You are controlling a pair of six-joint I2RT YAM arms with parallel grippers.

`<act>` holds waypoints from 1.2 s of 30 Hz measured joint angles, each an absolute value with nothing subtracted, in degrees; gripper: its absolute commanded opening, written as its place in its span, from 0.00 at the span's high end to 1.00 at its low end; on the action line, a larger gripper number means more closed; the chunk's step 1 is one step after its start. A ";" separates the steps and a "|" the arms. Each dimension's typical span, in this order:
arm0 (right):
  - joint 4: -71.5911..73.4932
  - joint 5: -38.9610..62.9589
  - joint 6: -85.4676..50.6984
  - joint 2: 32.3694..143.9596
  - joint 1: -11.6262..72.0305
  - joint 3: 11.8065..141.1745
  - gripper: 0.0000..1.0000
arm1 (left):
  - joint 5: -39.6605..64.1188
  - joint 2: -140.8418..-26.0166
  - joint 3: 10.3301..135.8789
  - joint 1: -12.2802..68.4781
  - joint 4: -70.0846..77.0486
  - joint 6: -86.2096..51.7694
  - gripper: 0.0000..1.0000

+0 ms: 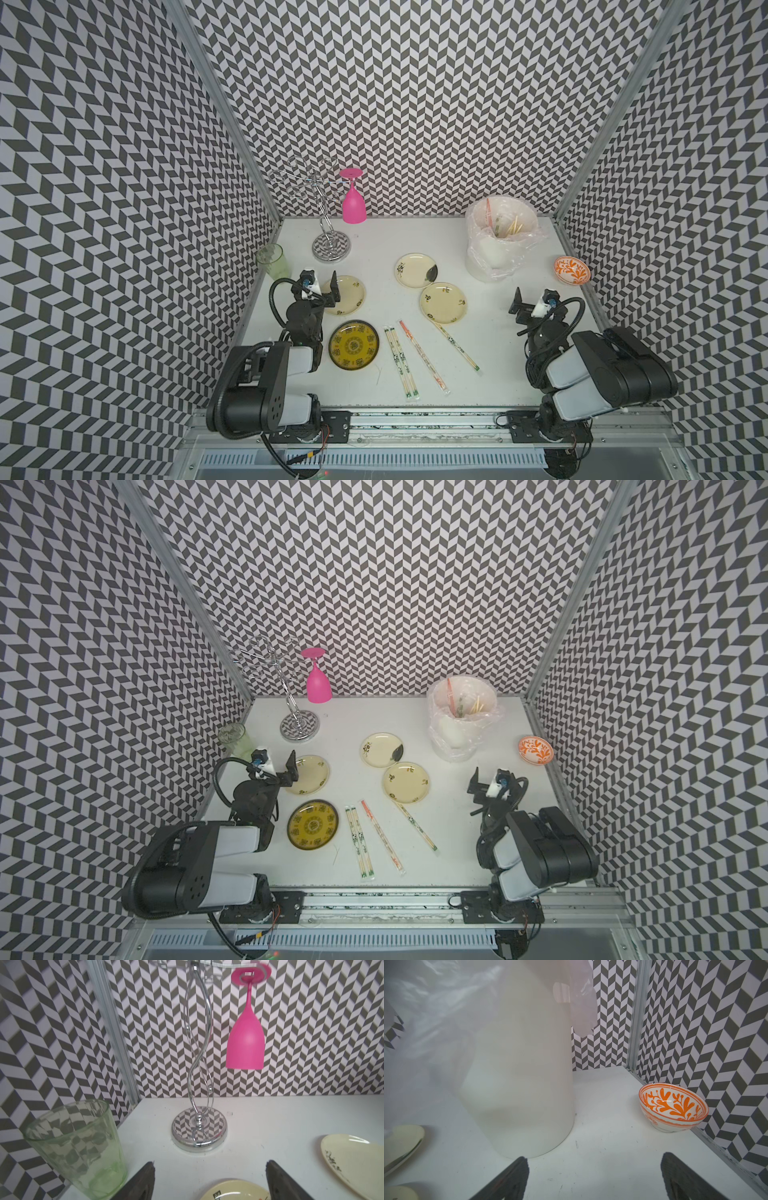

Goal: Remove the packaging of disposable chopsticks
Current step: Pick up the disposable chopsticks from the center of the board.

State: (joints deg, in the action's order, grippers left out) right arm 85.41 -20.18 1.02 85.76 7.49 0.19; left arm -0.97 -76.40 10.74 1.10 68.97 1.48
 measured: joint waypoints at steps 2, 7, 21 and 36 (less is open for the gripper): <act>85.43 -20.82 0.99 81.82 7.60 0.16 0.04 | -1.87 -72.93 9.58 1.91 68.97 1.83 0.19; 82.35 -21.67 -0.99 65.73 7.70 0.23 0.08 | -4.97 -64.82 10.48 7.14 63.59 3.27 0.24; 17.23 -3.77 -15.05 38.74 7.77 24.25 0.27 | 7.64 -58.78 42.00 27.07 24.60 23.62 0.28; -10.20 20.99 -15.59 30.46 13.91 36.88 0.33 | 18.57 -69.80 51.62 40.34 -21.02 67.20 0.40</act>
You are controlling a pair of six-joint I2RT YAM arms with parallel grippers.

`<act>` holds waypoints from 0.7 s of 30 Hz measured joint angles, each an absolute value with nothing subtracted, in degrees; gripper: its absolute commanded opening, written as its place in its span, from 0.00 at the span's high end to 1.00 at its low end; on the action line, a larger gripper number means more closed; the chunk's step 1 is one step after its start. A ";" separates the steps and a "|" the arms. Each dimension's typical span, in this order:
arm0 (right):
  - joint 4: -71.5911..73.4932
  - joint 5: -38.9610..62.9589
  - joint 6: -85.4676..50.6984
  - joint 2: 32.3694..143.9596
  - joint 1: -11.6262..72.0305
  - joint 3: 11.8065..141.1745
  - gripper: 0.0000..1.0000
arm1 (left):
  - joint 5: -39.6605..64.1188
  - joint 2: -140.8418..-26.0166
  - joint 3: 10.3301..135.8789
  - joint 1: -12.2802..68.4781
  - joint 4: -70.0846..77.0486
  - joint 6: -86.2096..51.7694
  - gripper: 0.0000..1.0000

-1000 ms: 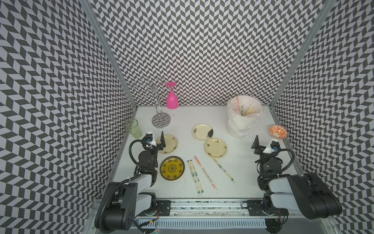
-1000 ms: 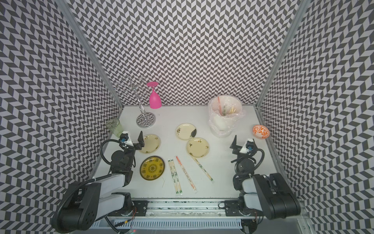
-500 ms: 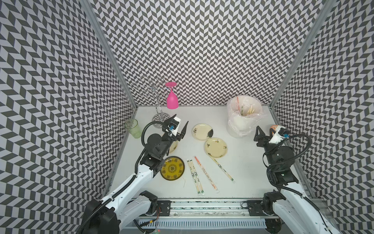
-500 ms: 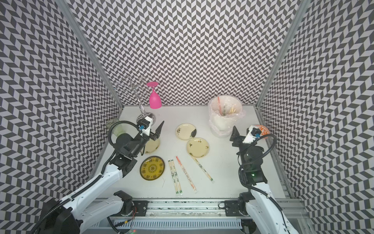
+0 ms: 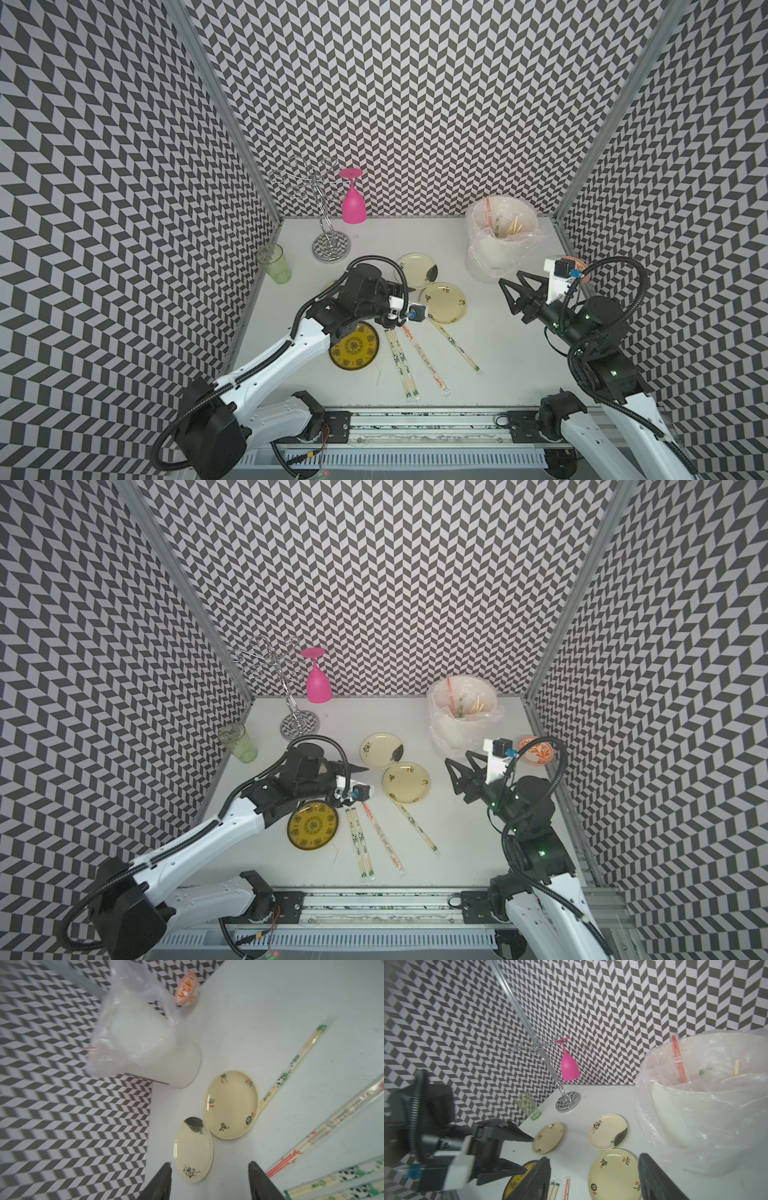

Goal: Remove the packaging of disposable chopsticks
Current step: Pick up the disposable chopsticks from the center of the board.

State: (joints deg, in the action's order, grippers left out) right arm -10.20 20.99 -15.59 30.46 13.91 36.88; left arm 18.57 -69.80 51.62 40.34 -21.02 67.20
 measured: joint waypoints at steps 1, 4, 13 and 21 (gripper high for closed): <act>-10.09 21.56 -15.75 29.80 14.15 36.53 0.33 | 17.67 -71.96 52.05 41.65 -22.35 67.85 0.39; -8.47 22.79 -17.10 28.05 14.57 34.26 0.33 | 15.05 -78.59 53.45 45.17 -27.27 68.29 0.39; -4.01 24.47 -21.32 26.37 16.64 29.15 0.33 | 10.22 -90.78 59.90 49.39 -36.53 66.17 0.44; -3.66 23.99 -21.26 25.52 17.15 29.15 0.32 | 5.48 -95.98 60.12 52.25 -37.78 64.07 0.45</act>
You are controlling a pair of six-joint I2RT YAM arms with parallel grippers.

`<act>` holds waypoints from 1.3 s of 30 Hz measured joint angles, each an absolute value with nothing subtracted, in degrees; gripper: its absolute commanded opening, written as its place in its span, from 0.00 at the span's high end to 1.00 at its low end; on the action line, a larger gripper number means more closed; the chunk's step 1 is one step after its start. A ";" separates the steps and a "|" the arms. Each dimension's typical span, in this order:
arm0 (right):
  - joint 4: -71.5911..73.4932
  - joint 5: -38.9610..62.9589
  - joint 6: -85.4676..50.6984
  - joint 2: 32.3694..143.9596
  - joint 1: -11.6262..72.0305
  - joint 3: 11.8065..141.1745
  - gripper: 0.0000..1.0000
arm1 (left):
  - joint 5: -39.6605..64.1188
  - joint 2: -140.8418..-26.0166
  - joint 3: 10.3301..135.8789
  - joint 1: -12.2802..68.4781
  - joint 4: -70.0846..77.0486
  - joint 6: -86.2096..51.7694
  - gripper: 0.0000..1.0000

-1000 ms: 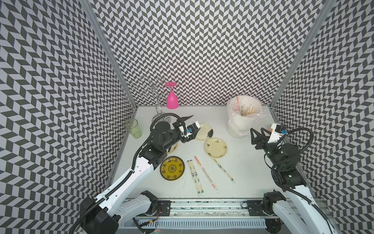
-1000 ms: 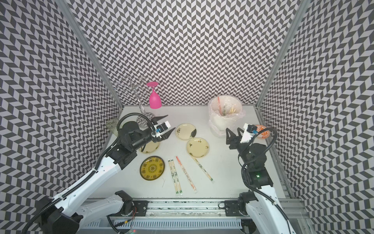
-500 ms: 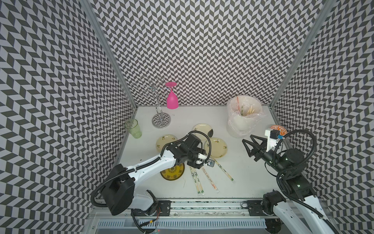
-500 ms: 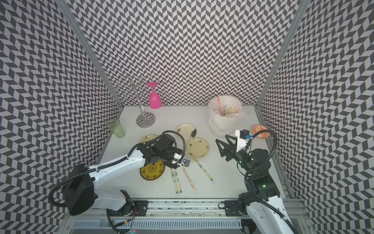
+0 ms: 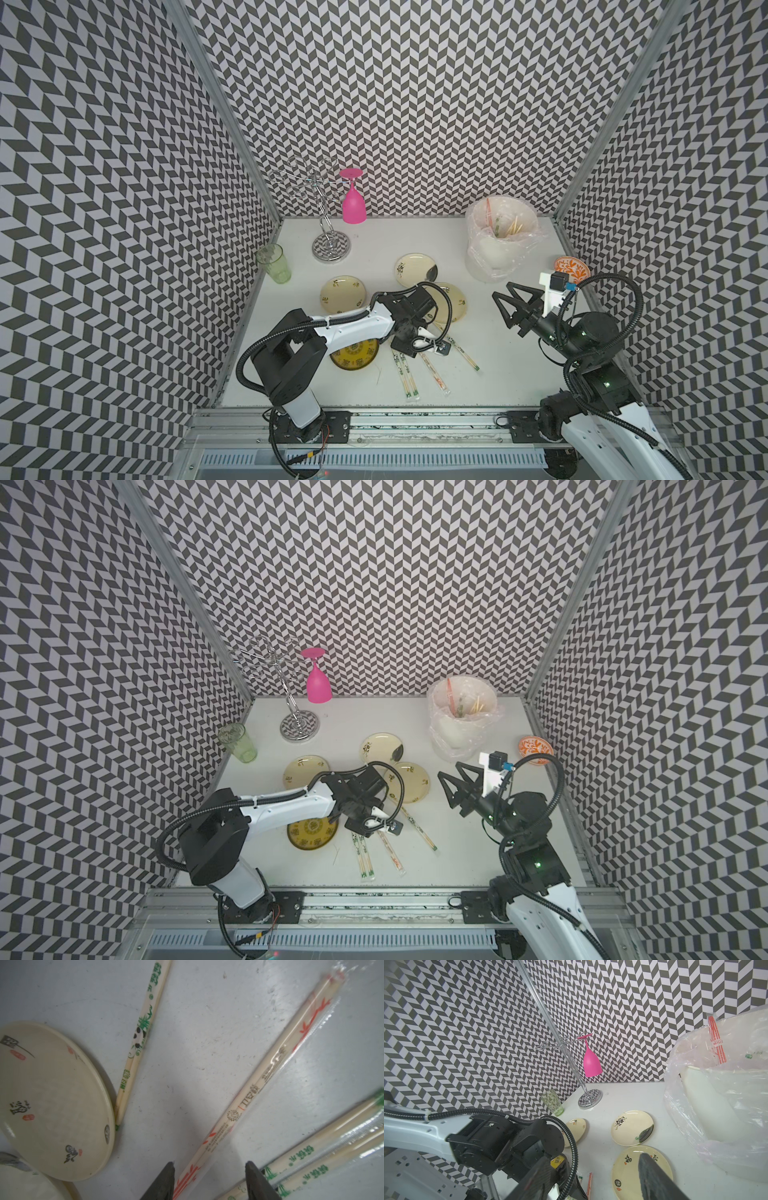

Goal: Remove the packaging of disposable chopsticks
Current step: Pick up the disposable chopsticks from the center of the board.

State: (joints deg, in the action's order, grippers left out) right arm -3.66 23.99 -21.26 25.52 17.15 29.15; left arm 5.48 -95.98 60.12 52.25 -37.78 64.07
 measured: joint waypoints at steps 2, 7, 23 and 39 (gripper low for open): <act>-3.64 23.83 -21.28 25.12 17.15 29.15 0.32 | 5.04 -96.97 60.14 52.69 -37.80 63.29 0.49; -3.44 23.57 -21.30 24.18 17.17 29.15 0.32 | 3.99 -100.16 61.30 53.52 -38.24 62.35 0.55; -3.62 21.91 -20.93 23.53 17.19 29.02 0.32 | 2.81 -105.03 66.13 54.78 -39.92 58.33 0.96; -4.71 20.84 -20.49 24.38 17.19 30.17 0.33 | 3.49 -96.97 62.08 53.01 -32.01 56.84 1.00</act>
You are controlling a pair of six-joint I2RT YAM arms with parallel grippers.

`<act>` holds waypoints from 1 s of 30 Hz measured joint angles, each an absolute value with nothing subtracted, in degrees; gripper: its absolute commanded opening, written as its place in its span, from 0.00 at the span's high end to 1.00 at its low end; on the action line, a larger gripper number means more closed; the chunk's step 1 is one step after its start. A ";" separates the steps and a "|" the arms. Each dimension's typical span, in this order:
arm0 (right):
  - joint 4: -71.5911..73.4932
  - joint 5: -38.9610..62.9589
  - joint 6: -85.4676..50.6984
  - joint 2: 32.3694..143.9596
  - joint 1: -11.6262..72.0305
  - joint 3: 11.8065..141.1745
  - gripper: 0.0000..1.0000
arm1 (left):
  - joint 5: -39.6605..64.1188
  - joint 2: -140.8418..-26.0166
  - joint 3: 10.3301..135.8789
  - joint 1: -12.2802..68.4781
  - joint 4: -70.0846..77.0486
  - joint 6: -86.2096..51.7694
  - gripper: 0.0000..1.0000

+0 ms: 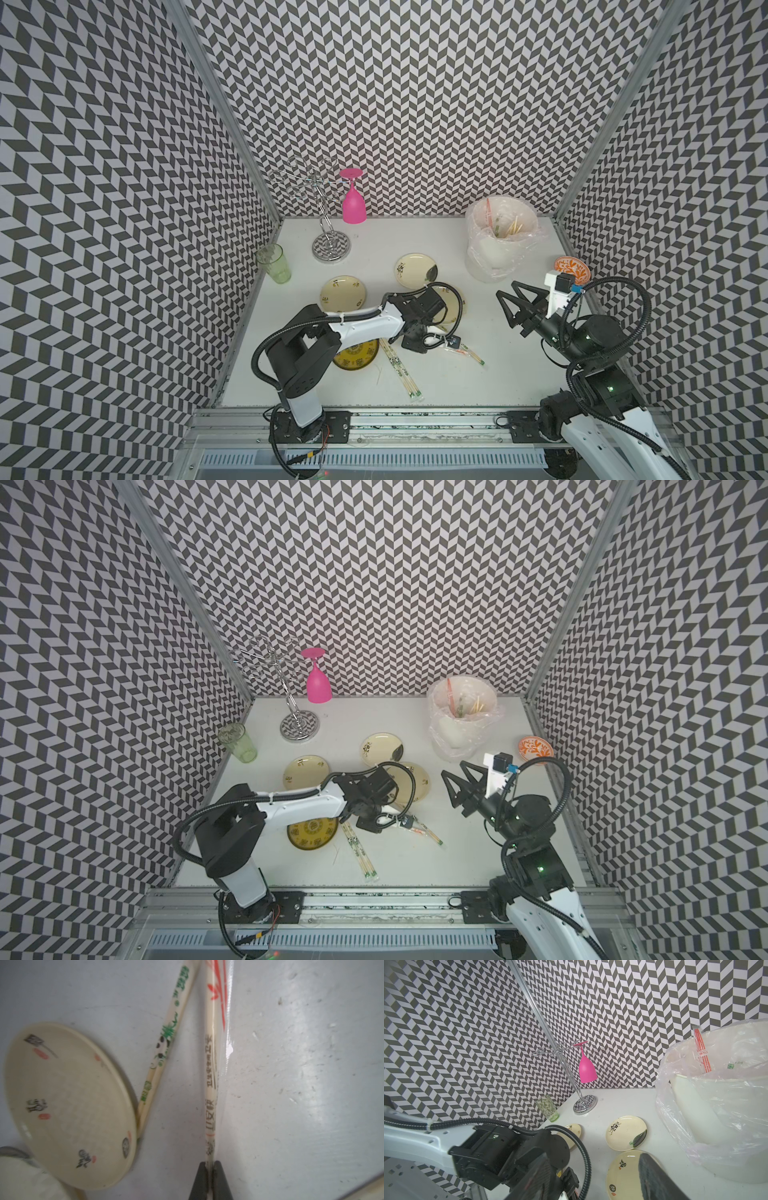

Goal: Remove the packaging of disposable chopsticks
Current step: Pick up the disposable chopsticks from the center of the board.

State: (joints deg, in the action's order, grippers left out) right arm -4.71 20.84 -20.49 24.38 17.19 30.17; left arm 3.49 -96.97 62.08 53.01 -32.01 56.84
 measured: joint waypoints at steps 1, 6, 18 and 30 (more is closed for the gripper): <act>-4.75 20.84 -20.49 24.84 17.19 30.76 0.34 | 3.92 -95.00 61.60 52.51 -31.29 56.77 1.00; -4.19 21.47 -20.73 28.08 17.21 34.89 0.36 | 7.35 -85.21 59.33 49.17 -28.08 55.37 1.00; 7.77 30.76 -19.18 42.11 21.32 43.97 0.33 | 26.55 -64.86 51.90 35.90 -5.26 32.53 1.00; 12.75 42.17 -8.69 58.48 35.59 53.95 0.29 | 56.77 -65.32 51.18 31.14 7.09 12.84 1.00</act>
State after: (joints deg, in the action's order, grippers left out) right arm 12.75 42.17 -8.69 58.48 35.59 53.95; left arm 56.77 -65.32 51.18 31.14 7.09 12.84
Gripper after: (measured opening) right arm 0.737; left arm 0.075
